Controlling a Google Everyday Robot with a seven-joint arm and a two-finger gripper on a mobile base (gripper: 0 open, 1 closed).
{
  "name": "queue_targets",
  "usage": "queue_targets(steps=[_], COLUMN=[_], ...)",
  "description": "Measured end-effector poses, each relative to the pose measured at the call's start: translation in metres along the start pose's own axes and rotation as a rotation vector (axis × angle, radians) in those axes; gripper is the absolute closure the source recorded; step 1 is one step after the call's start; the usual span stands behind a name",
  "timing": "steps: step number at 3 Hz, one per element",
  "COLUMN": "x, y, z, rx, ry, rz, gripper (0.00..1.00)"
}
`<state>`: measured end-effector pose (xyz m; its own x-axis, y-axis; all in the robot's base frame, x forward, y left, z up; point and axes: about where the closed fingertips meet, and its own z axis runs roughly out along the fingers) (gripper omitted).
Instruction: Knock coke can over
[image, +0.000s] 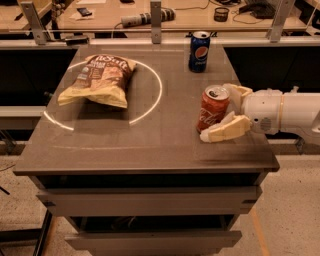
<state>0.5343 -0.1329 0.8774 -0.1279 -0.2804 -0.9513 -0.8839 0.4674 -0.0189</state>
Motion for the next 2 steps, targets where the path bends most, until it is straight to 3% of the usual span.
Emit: queue_targets(steps=[1, 2], x=[0.0056, 0.0024], y=[0.0032, 0.0037], z=[-0.0027, -0.0030], rx=[-0.024, -0.035], ry=[-0.012, -0.047], rz=[0.008, -0.008], gripper=[0.11, 0.34])
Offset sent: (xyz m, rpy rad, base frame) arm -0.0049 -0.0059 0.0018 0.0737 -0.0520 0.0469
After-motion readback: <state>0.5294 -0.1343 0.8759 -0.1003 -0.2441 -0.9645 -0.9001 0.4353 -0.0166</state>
